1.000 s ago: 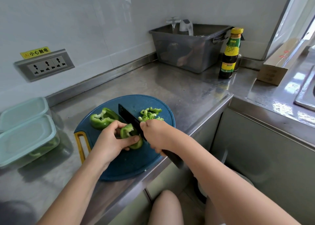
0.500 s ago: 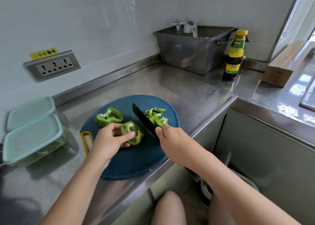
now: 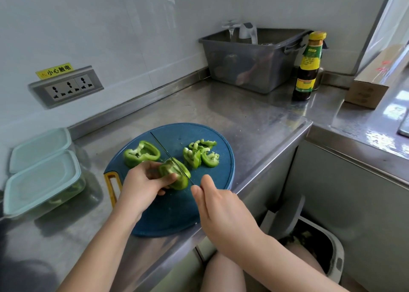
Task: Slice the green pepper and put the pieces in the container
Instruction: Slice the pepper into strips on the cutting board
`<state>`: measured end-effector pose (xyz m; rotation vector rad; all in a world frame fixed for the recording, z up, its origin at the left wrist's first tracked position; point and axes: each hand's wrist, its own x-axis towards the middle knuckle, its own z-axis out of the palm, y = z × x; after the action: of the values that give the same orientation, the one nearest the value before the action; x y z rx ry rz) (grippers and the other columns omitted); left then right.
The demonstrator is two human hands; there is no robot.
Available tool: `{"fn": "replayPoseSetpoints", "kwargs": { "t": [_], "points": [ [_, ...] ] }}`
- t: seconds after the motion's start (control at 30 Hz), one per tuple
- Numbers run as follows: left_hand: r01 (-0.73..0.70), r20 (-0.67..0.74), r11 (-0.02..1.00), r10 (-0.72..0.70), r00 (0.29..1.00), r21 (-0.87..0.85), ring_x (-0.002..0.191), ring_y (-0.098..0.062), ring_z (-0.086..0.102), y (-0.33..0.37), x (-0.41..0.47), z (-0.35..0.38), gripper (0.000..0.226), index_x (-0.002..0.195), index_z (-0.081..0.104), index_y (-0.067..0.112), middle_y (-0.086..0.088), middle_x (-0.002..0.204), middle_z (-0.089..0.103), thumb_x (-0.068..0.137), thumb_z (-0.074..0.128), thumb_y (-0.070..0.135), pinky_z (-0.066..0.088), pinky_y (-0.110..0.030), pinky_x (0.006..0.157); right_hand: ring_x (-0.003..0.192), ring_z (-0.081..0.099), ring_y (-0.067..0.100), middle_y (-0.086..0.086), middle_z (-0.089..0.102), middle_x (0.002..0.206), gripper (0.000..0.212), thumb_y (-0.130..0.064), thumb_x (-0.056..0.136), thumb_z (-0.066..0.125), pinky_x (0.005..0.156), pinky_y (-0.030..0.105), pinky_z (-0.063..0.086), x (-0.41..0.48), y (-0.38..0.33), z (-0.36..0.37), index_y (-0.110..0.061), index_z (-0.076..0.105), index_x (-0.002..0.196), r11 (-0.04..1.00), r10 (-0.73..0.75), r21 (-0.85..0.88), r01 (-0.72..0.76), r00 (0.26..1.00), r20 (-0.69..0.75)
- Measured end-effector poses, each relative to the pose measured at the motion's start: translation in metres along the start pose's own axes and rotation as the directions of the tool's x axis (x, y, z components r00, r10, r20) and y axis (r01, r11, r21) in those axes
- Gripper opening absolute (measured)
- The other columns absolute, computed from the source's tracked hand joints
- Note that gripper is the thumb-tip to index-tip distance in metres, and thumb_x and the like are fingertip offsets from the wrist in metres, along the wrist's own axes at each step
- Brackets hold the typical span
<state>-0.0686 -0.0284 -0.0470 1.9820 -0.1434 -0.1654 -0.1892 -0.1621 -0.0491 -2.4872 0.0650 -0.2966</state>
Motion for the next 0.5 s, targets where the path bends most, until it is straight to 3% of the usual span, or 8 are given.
{"fn": "replayPoseSetpoints", "kwargs": {
  "t": [0.07,0.17,0.33,0.5],
  "points": [
    [0.005,0.002,1.000,-0.005,1.000,-0.012,0.069,-0.020,0.064,0.002,-0.001,0.001,0.032,0.096,0.058,0.017,-0.007,0.086,0.068,0.072,0.078,0.011,0.048,-0.026,0.056,0.057,0.036,0.033,-0.001,0.034,0.057,0.031,-0.044,0.099,0.017,0.050,0.039,0.027,0.002,0.000,0.003,-0.019,0.022,0.082,0.999,-0.027,-0.027,0.027,0.999,-0.020],
    [0.000,0.005,1.000,0.000,1.000,0.013,0.067,-0.018,0.064,0.002,-0.002,0.001,0.033,0.100,0.058,0.013,-0.007,0.083,0.069,0.073,0.077,0.010,0.047,-0.025,0.055,0.052,0.032,0.030,-0.002,0.032,0.057,0.029,-0.043,0.100,0.017,0.046,0.037,0.021,0.006,0.001,0.008,-0.019,0.021,0.084,0.996,-0.061,-0.069,0.059,0.998,-0.030],
    [-0.040,-0.025,0.998,0.042,0.999,0.055,0.061,-0.016,0.063,0.003,-0.004,0.002,0.024,0.097,0.060,0.011,-0.004,0.078,0.069,0.078,0.074,0.014,0.048,-0.020,0.048,0.055,0.036,0.033,-0.002,0.032,0.056,0.027,-0.042,0.101,0.020,0.047,0.036,0.022,0.006,0.004,0.012,-0.020,0.021,0.084,0.997,-0.055,-0.061,0.054,0.998,-0.012],
    [-0.057,-0.037,0.997,0.059,0.998,0.058,0.055,-0.016,0.062,0.001,-0.001,0.002,0.009,0.087,0.062,0.015,-0.004,0.072,0.068,0.082,0.069,0.013,0.048,-0.024,0.049,0.051,0.036,0.032,-0.001,0.035,0.057,0.025,-0.042,0.101,0.018,0.044,0.033,0.024,0.005,0.004,0.012,-0.021,0.019,0.086,0.982,-0.077,-0.171,0.077,0.997,0.007]
  ]
}}
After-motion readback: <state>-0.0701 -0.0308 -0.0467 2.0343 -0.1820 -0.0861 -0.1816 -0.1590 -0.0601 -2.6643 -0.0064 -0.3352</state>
